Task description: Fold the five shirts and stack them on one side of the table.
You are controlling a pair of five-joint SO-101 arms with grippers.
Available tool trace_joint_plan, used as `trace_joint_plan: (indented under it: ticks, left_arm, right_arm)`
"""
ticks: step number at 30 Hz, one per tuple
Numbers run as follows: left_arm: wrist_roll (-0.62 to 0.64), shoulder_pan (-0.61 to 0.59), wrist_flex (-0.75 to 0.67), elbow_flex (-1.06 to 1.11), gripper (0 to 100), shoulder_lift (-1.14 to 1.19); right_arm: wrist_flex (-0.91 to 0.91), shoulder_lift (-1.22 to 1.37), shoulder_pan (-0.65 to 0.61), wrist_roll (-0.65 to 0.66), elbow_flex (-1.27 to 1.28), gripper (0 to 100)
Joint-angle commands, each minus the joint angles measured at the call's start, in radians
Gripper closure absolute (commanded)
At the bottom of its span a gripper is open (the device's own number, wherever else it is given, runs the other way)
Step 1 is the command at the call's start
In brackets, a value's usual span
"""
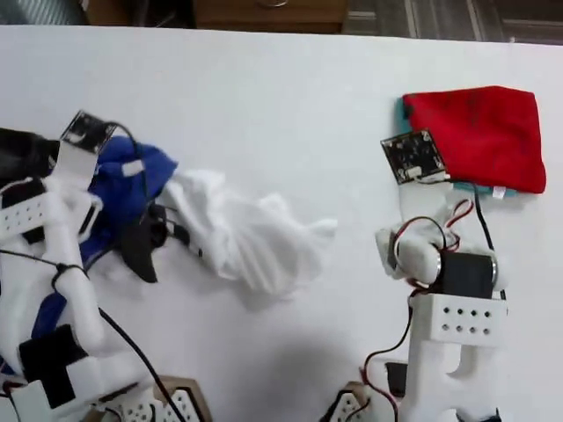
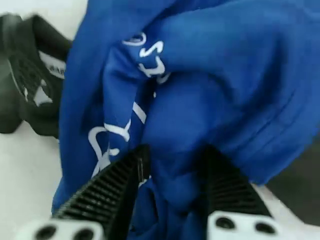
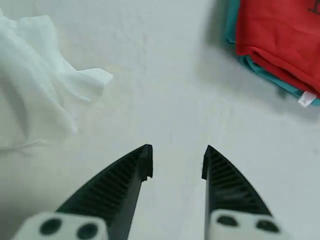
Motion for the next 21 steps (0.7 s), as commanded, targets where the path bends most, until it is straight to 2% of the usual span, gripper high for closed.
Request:
trace_joint_plan:
  ticks: [1, 3, 10, 16, 19, 21]
  left_arm:
    - [-0.028, -0.121, -0.101, -0.004, 98, 0.072]
    - [-0.009, -0.189, -0.117, -0.058, 96, 0.123]
    - [0.012, -0.451, -0.123, -0.394, 97, 0.288]
    - [0.015, -0.606, -0.11, -0.657, 97, 0.459]
    - [0.012, -0.638, -0.043, -0.746, 97, 0.503]
    - [0.015, -0.643, 0.052, -0.806, 93, 0.514]
  right_arm:
    - [-0.007, -0.022, -0.025, -0.008, -0.011, 82.9]
    - [-0.01, -0.022, -0.025, -0.008, -0.011, 82.9]
    - [-0.015, -0.019, -0.054, -0.008, -0.011, 82.9]
    - [-0.021, -0.013, -0.183, -0.011, -0.011, 82.7]
    - [-0.073, -0.01, -0.237, -0.13, -0.012, 82.5]
    - [-0.104, 0.019, -0.263, -0.192, -0.018, 80.8]
